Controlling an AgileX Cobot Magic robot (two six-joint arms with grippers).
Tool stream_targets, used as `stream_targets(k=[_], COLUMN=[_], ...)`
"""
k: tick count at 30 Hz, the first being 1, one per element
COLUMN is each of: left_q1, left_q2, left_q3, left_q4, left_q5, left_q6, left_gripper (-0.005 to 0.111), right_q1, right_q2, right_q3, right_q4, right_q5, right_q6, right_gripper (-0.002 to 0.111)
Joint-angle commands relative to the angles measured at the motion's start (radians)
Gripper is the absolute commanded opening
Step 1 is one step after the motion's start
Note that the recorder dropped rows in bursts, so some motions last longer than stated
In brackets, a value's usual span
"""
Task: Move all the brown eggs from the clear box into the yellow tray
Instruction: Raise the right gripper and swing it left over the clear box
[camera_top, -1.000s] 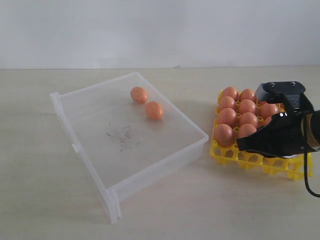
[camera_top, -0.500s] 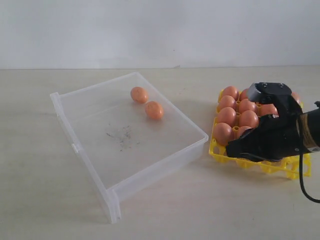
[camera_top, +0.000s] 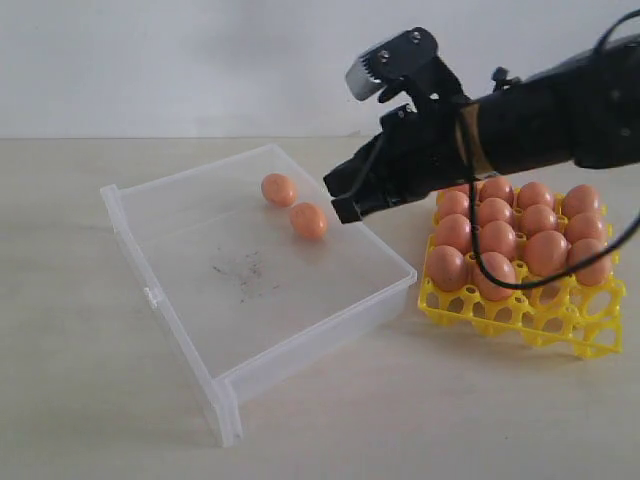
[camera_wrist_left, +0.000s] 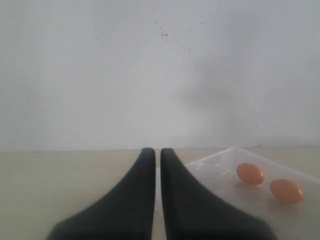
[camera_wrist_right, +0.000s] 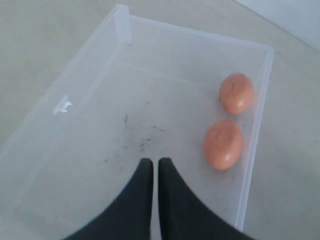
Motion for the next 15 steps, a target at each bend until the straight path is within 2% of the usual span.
stream_targets(k=[1,4,7,9,10,11,12,13,14,15], left_q1=[-0.003,-0.003,-0.003,-0.003,-0.003,-0.003,-0.003,-0.003,-0.003,-0.003], left_q2=[0.004,0.004,0.004,0.004,0.004,0.004,0.004,0.004,0.004,0.004], left_q3=[-0.002,-0.002,-0.002,-0.002,-0.002,-0.002,-0.002,-0.002,-0.002,-0.002], left_q4=[-0.005,-0.005,-0.005,-0.005,-0.005,-0.005,-0.005,-0.005,-0.005,-0.005], left_q5=[-0.016,-0.016,-0.016,-0.016,-0.016,-0.016,-0.016,-0.016,-0.016,-0.016], left_q6=[0.005,0.005,0.005,0.005,0.005,0.005,0.005,0.005,0.005,0.005], left_gripper=[0.004,0.004,0.004,0.004,0.004,0.004,0.004,0.004,0.004,0.004], right_q1=[0.002,0.002,0.007,0.007,0.009,0.011,0.013,0.022,0.047,0.066], right_q2=[0.152,0.255,0.326,0.350,0.352,0.352,0.352,0.350,0.344,0.334], right_q3=[-0.152,-0.271,-0.345,-0.365,-0.369,-0.369,-0.364,-0.362,-0.354,-0.349], right_q4=[-0.004,-0.004,-0.004,-0.004,-0.004,-0.004,-0.004,-0.004,-0.004,-0.004], right_q5=[0.043,-0.065,-0.076,-0.045,-0.029,-0.023,-0.054,-0.071,-0.056,-0.030], right_q6=[0.126,0.226,0.250,0.202,0.107,-0.032,-0.247,-0.363,-0.561,-0.665], right_gripper=[0.002,0.010,0.031,0.044,0.046,0.045,0.038,0.030,0.013,0.003])
